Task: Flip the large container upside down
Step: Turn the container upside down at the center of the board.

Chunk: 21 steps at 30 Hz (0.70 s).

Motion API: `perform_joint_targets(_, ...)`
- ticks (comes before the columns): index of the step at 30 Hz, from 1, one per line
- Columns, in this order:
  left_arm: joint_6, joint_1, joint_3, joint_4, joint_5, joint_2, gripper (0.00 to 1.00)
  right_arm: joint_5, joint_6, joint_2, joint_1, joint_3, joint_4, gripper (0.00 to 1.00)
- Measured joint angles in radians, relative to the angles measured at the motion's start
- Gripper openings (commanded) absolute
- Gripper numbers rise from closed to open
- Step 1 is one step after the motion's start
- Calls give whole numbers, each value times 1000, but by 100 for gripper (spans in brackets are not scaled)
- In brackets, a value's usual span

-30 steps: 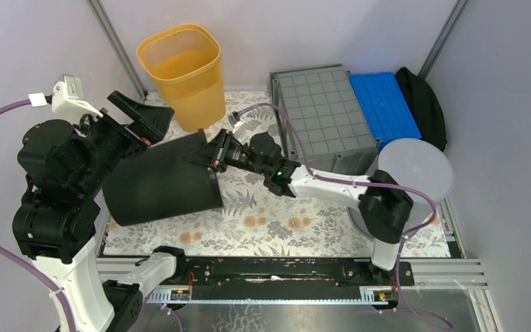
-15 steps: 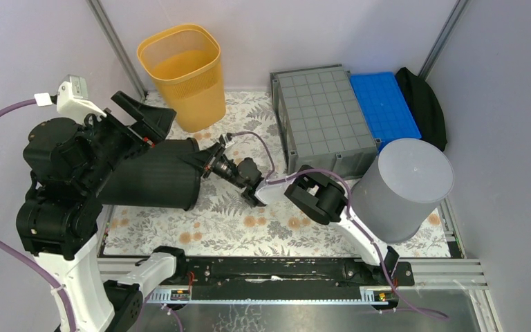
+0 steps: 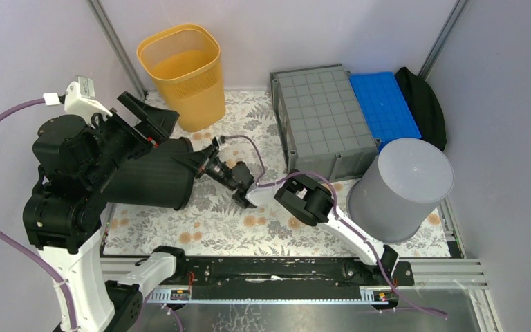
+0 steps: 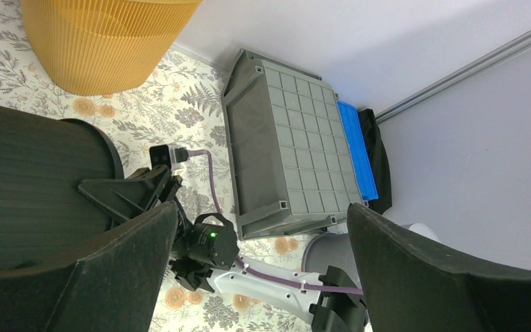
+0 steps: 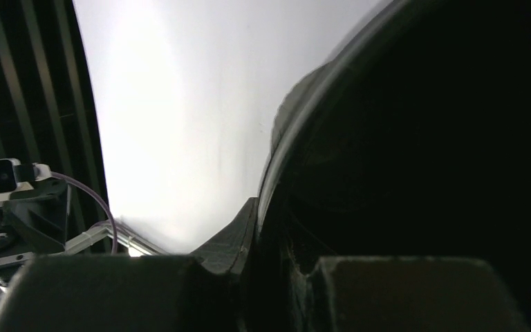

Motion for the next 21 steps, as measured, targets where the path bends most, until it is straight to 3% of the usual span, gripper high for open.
perform_joint_targets(5, 0, 0, -12, 1, 0, -6, 100, 31, -10, -58, 2, -217, 67, 36)
perform_joint_targets(12, 0, 0, -50, 5, 5, -18, 100, 68, -76, -227, 1, -554, 89, 47)
perform_joint_targets(21, 0, 0, -89, 8, 7, -30, 100, 78, -150, -375, 3, -844, 89, 46)
